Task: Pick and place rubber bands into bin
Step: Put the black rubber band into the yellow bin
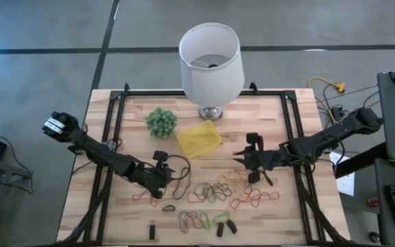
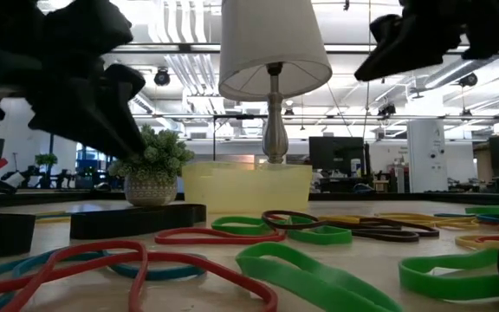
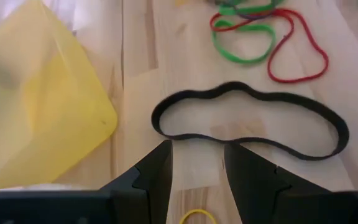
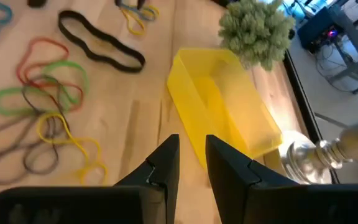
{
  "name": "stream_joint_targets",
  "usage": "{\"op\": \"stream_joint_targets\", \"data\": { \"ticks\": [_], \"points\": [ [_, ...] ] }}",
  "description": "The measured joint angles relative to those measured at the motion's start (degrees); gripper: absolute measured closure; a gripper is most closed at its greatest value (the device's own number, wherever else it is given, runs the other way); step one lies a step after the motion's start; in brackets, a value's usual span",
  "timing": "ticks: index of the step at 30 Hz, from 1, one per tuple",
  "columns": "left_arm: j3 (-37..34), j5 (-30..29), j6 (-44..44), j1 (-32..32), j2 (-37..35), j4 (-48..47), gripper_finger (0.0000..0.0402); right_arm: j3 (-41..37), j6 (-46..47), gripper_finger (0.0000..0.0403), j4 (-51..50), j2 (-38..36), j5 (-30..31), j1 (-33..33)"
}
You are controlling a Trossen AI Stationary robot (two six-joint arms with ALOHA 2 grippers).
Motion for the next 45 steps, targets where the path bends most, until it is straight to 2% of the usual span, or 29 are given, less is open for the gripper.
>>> {"op": "stream_joint_targets", "data": {
  "ticks": [8, 11, 14, 18, 22, 25, 28, 35, 45],
  "points": [
    [1.17, 2.94, -9.82, 0.96, -1.06, 0.12, 0.0272, 1.49, 6.35, 0.0330, -1.73, 2.89, 0.10, 3.23],
    [1.28, 3.59, -12.04, 1.22, -0.34, 0.07, 0.0272, 1.49, 9.20, 0.0330, -3.91, 3.78, 1.93, 3.94],
    [1.26, 3.70, -10.05, 1.16, 0.83, 0.13, 0.0272, 1.41, 10.02, 0.0330, -5.45, 3.92, 4.31, 4.38],
    [1.68, 3.93, -2.61, 1.10, 2.12, 0.27, 0.0272, 1.43, 10.24, 0.0330, -4.94, 3.65, 4.77, 4.38],
    [2.34, 8.29, 3.49, 0.96, 4.26, 0.26, 0.0272, 1.39, 11.86, 0.0330, -2.00, 3.57, 4.84, 4.40],
    [4.22, 14.19, 3.48, 0.90, 7.05, -0.02, 0.0272, 1.19, 11.51, 0.0330, 1.11, 4.17, 4.91, 4.62],
    [6.99, 17.43, 2.96, 0.11, 9.44, 0.10, 0.0272, 1.09, 10.75, 0.0330, 1.89, 5.05, 4.90, 4.69],
    [11.53, 17.81, 3.05, -2.12, 13.31, -2.56, 0.0272, 1.06, 12.01, 0.0330, 1.85, 5.76, 3.94, 4.69],
    [13.76, 17.67, 0.27, -2.49, 18.85, -3.57, 0.0272, 0.90, 12.84, 0.0330, 1.62, 5.78, 2.39, 5.92]
  ]
}}
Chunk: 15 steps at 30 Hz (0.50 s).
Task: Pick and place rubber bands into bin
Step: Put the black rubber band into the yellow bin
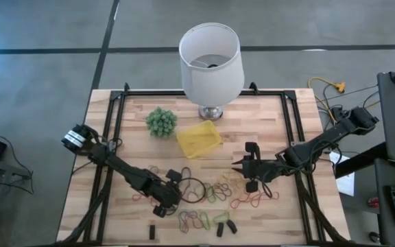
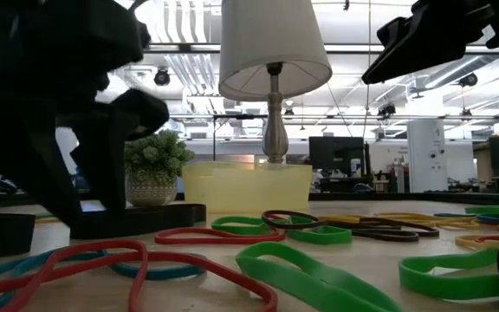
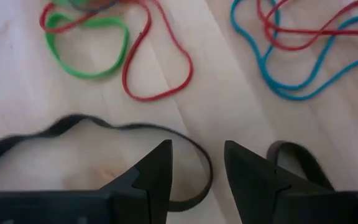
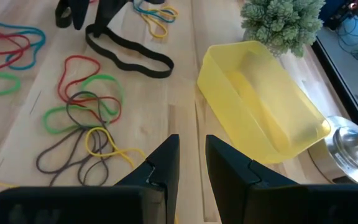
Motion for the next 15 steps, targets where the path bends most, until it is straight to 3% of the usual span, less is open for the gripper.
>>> {"op": "stream_joint_targets", "data": {
  "ticks": [9, 15],
  "points": [
    [0.54, -0.34, -6.89, 0.28, 2.59, -1.95, 0.0281, -0.27, 0.24, 0.0330, 0.04, 0.00, 0.25, 0.17],
    [0.30, -1.68, -4.31, 0.28, 1.22, -2.97, 0.0385, -0.46, 1.13, 0.0330, 0.10, 0.00, 0.71, 0.25]
  ]
}}
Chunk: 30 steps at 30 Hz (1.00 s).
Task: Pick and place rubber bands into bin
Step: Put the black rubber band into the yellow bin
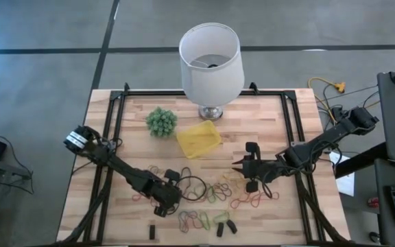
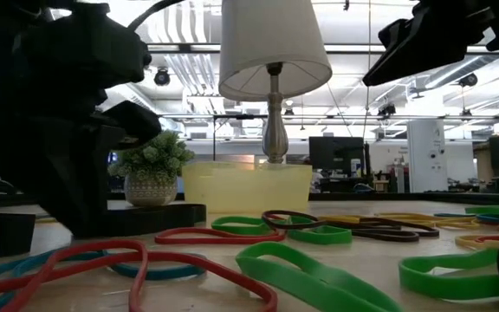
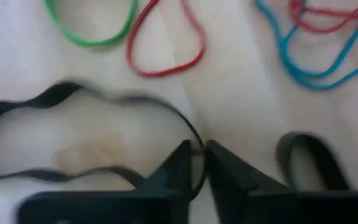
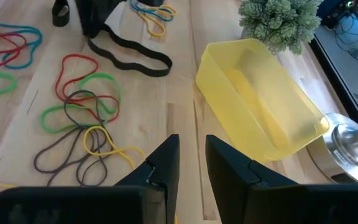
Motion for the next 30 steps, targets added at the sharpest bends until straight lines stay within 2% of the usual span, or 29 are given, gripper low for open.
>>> {"op": "stream_joint_targets", "data": {
  "ticks": [7, 14, 18, 22, 30],
  "points": [
    [2.14, -10.59, 2.47, 0.15, -0.95, -0.29, 0.0400, -2.20, 2.83, 0.0330, 0.03, -0.02, 3.30, -0.02],
    [7.67, -30.31, 11.40, 1.57, -1.12, 0.18, 0.0401, -2.73, 3.48, 0.0330, -0.11, -0.04, 4.88, -0.02],
    [10.79, -38.16, 16.40, 4.39, -1.14, 0.23, 0.0401, -2.84, 3.44, 0.0330, -0.12, -0.02, 5.83, -0.02],
    [12.98, -40.77, 20.78, 8.14, -1.14, 0.29, 0.0402, -2.99, 3.41, 0.0330, -0.12, -0.02, 5.85, -0.02],
    [15.28, -41.01, 27.18, 14.46, -1.16, 0.74, 0.0402, -3.63, 3.37, 0.0330, -0.13, -0.02, 5.87, -0.02]
  ]
}}
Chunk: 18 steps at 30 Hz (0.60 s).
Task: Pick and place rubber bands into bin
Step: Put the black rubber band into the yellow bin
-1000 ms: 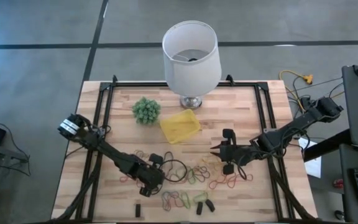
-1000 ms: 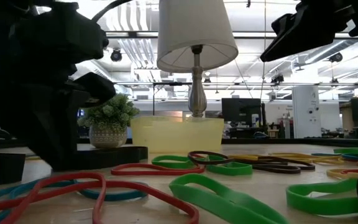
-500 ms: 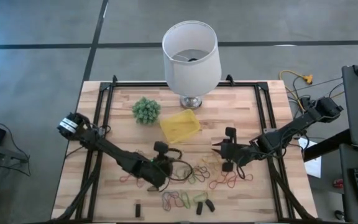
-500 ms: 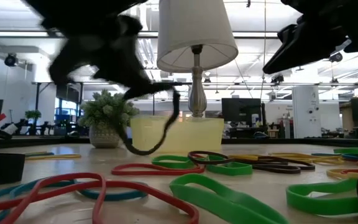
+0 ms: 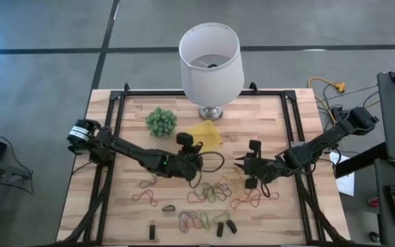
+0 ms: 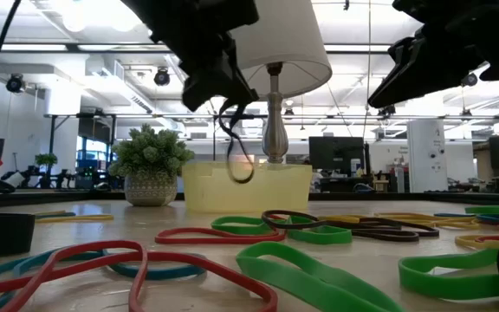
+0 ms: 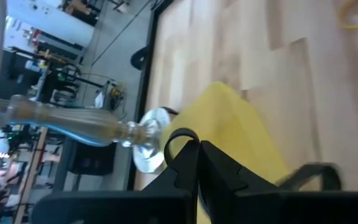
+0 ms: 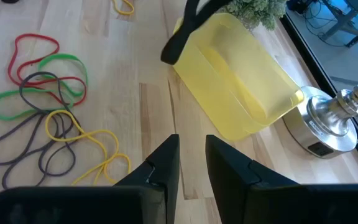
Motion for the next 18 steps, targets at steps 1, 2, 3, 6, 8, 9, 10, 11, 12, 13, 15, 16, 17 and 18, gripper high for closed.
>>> {"op": "stream_joint_targets", "data": {
  "ticks": [1, 2, 3, 6, 8, 9, 10, 11, 12, 13, 15, 16, 17, 18],
  "points": [
    [0.22, 0.00, 0.78, 0.60, 0.00, 0.01, 0.0402, -0.10, 0.01, 0.0330, -0.01, 0.02, -0.01, 0.00],
    [0.51, 0.01, 1.29, 1.18, 0.00, 0.00, 0.0402, -0.18, 0.01, 0.0330, -0.01, 0.02, 0.00, 0.00],
    [0.72, 0.01, 1.92, 1.77, 0.00, 0.03, 0.0402, -0.23, 0.01, 0.0330, 0.01, 0.02, 0.00, 0.00],
    [1.09, 0.01, 2.67, 3.45, -0.02, 0.05, 0.0402, -0.41, -0.01, 0.0330, 0.02, 0.02, 0.00, 0.00],
    [1.18, 0.01, 2.91, 4.58, -0.02, 0.07, 0.0402, -0.50, -0.24, 0.0330, 0.01, 0.02, 0.02, 0.00],
    [1.18, 0.01, 3.19, 5.09, -0.03, 0.07, 0.0402, -0.50, -0.26, 0.0330, 0.01, 0.02, 0.02, 0.00],
    [1.18, 0.01, 3.81, 5.62, -0.04, 0.09, 0.0402, -0.52, -0.26, 0.0330, 0.01, 0.02, 0.02, 0.00],
    [1.18, 0.01, 4.26, 6.02, -0.04, 0.09, 0.0402, -0.56, -0.26, 0.0330, 0.02, 0.02, 0.04, 0.00],
    [1.18, 0.01, 4.56, 6.42, -0.04, 0.23, 0.0402, -0.63, -0.26, 0.0330, 0.01, 0.02, 0.04, 0.00],
    [1.18, 0.01, 5.18, 6.79, -0.04, 0.69, 0.0402, -0.72, -0.26, 0.0330, 0.02, 0.02, 0.06, 0.00],
    [1.18, -0.07, 5.78, 7.23, -0.04, 1.78, 0.0402, -0.91, -0.26, 0.0330, 0.01, 0.02, 0.07, 0.00],
    [1.18, -0.07, 5.98, 7.39, -0.04, 2.35, 0.0402, -1.02, -0.26, 0.0330, 0.07, 0.02, 0.07, 0.00],
    [1.18, -0.14, 6.20, 7.61, -0.04, 2.85, 0.0402, -1.16, -0.23, 0.0330, 0.12, 0.02, 0.09, 0.00],
    [1.18, -0.18, 6.65, 7.72, -0.04, 3.38, 0.0402, -1.34, -0.28, 0.0330, 0.08, 0.02, 0.09, 0.00]
  ]
}}
